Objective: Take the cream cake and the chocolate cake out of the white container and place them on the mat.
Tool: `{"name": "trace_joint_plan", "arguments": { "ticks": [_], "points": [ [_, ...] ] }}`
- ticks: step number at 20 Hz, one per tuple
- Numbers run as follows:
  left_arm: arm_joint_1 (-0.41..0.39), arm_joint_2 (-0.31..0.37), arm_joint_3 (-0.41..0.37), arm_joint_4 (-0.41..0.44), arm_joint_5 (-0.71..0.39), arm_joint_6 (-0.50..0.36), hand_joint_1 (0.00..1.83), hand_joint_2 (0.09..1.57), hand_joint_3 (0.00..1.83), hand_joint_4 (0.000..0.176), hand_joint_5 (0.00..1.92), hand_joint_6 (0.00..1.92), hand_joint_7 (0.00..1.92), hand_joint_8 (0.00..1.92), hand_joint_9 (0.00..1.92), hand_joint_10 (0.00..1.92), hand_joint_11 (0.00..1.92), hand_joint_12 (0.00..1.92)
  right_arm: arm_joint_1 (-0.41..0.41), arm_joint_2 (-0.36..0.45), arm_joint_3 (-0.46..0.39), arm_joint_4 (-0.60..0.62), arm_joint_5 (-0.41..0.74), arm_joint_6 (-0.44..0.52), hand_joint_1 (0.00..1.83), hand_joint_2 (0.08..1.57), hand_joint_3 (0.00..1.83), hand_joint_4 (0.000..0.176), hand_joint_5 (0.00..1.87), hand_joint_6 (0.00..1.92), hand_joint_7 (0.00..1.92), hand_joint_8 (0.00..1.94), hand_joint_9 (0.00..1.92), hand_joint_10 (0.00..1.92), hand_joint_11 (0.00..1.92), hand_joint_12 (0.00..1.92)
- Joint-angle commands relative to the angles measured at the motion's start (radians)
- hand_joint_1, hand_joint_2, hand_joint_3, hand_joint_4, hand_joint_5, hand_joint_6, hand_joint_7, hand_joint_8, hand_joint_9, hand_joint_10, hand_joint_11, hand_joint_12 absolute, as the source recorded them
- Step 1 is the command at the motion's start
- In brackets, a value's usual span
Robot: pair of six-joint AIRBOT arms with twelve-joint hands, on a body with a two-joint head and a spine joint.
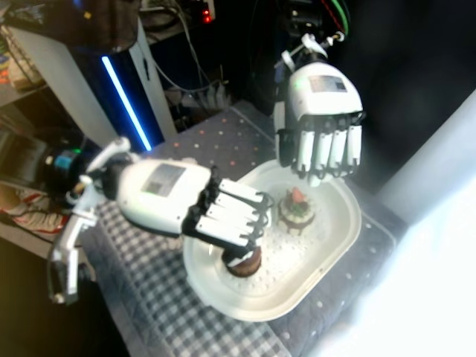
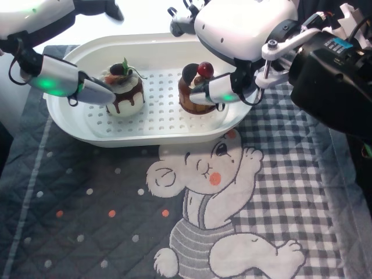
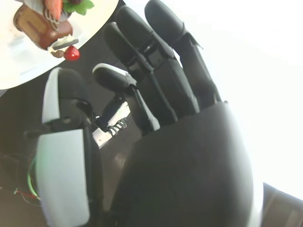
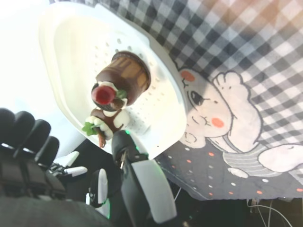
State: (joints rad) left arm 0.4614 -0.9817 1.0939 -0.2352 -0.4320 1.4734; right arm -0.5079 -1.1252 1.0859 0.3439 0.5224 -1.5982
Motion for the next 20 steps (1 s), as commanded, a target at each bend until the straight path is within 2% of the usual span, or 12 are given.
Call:
{"name": "trace_joint_plan", "arguments": {
  "ticks": [1,2,4,5,6,11,15,17,18,20],
  "points": [
    [-0.009,0.003,-0.003,0.008,-0.124,0.002,0.73,0.84,0.02,0.005,0.28,0.02,0.26,0.01,0.21,0.08,0.0,0.96,0.018,0.003,-0.002,-0.023,0.121,-0.007,0.81,0.88,0.01,0.0,0.54,0.03,0.64,0.06,0.5,0.47,0.09,1.45],
    [-0.008,0.003,-0.004,0.008,-0.125,0.002,0.73,0.84,0.01,0.006,0.29,0.01,0.26,0.0,0.22,0.07,0.0,0.98,0.018,0.002,-0.003,-0.023,0.121,-0.007,0.8,0.89,0.01,0.0,0.54,0.02,0.64,0.05,0.5,0.46,0.09,1.44],
    [-0.009,0.001,-0.001,0.009,-0.115,0.002,0.72,0.84,0.0,0.02,0.28,0.01,0.24,0.0,0.22,0.05,0.0,1.0,0.018,-0.003,-0.001,-0.023,0.121,-0.007,0.8,0.89,0.0,0.0,0.54,0.01,0.64,0.02,0.51,0.39,0.08,1.41],
    [-0.009,-0.005,0.006,0.008,-0.106,0.001,0.72,0.85,0.01,0.018,0.29,0.01,0.26,0.0,0.22,0.04,0.0,1.04,0.018,-0.007,0.002,-0.023,0.12,-0.007,0.8,0.88,0.0,0.0,0.54,0.0,0.63,0.01,0.51,0.35,0.07,1.38],
    [-0.009,-0.014,0.018,0.002,-0.092,0.001,0.74,0.85,0.01,0.002,0.31,0.01,0.3,0.01,0.27,0.06,0.0,1.1,0.018,-0.01,0.008,-0.023,0.119,-0.007,0.82,0.88,0.0,0.0,0.53,0.0,0.62,0.0,0.52,0.31,0.08,1.35],
    [-0.007,-0.042,0.047,-0.014,-0.051,0.001,0.82,0.86,0.0,0.0,0.34,0.01,0.37,0.01,0.41,0.09,0.0,1.33,0.018,-0.031,0.034,-0.009,0.101,-0.007,0.73,0.87,0.0,0.0,0.52,0.0,0.57,0.0,0.53,0.17,0.1,1.29],
    [0.006,-0.076,0.083,-0.035,-0.01,0.001,0.83,0.86,0.0,0.0,0.34,0.0,0.36,0.01,0.37,0.07,0.0,1.24,0.018,-0.069,0.078,0.038,0.057,-0.018,0.79,0.88,0.0,0.0,0.51,0.0,0.54,0.0,0.54,0.1,0.08,1.25],
    [0.008,-0.096,0.104,-0.047,0.009,0.001,0.85,0.86,0.0,0.0,0.35,0.01,0.36,0.0,0.35,0.05,0.0,1.17,0.018,-0.08,0.085,0.084,0.044,-0.083,0.8,0.88,0.0,0.0,0.5,0.0,0.56,0.01,0.56,0.1,0.09,1.25],
    [0.012,-0.107,0.115,-0.055,0.02,0.001,0.87,0.87,0.0,0.0,0.35,0.01,0.34,0.0,0.33,0.03,0.0,1.12,0.018,-0.087,0.093,0.09,0.034,-0.085,0.81,0.88,0.0,0.0,0.51,0.0,0.57,0.01,0.58,0.09,0.09,1.27],
    [0.019,-0.124,0.134,-0.069,0.036,0.001,0.88,0.87,0.0,0.0,0.35,0.0,0.34,0.0,0.33,0.03,0.0,1.14,0.018,-0.098,0.104,0.097,0.019,-0.085,0.83,0.89,0.0,0.0,0.51,0.0,0.58,0.01,0.59,0.08,0.11,1.26]
  ]
}}
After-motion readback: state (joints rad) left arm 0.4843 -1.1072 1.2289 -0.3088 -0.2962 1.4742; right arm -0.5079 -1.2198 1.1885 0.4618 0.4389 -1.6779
